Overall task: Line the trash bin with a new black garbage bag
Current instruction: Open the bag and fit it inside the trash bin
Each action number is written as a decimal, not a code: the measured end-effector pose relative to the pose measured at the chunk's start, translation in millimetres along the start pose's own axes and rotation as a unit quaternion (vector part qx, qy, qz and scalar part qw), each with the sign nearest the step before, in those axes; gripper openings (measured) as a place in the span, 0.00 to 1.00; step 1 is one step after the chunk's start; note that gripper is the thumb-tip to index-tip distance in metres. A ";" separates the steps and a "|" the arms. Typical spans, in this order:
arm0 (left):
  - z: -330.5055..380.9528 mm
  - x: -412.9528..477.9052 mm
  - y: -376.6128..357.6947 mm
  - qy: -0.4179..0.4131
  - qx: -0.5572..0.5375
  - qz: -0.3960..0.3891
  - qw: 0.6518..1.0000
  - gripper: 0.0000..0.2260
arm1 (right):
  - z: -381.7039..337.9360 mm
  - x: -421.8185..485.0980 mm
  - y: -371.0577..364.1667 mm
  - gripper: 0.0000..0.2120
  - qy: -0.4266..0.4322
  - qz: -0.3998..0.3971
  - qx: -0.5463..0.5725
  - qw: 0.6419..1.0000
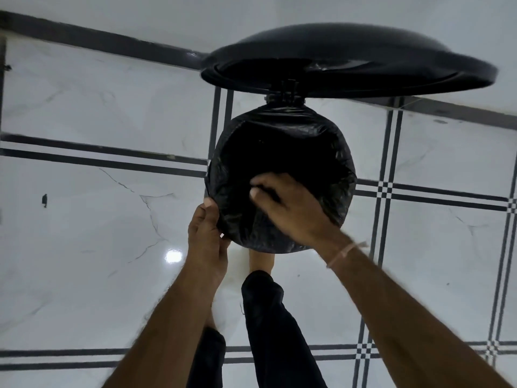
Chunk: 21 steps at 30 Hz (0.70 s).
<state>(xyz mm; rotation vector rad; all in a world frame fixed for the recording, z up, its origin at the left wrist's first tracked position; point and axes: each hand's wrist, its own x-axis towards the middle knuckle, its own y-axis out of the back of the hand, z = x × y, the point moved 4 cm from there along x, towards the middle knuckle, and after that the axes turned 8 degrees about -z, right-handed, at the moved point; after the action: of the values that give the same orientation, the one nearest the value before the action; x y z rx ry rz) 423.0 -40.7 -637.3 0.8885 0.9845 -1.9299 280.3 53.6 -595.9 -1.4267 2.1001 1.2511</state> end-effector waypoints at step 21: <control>-0.8 3.6 1.6 -0.009 0.027 0.009 1.000 0.18 | -1.5 45.2 7.9 0.26 0.012 0.033 -0.067 0.997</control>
<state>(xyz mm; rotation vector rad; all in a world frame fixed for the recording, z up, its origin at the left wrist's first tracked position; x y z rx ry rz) 423.0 -41.8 -641.1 0.9072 0.9140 -1.9541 253.2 26.4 -621.1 -1.4436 2.1311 1.4312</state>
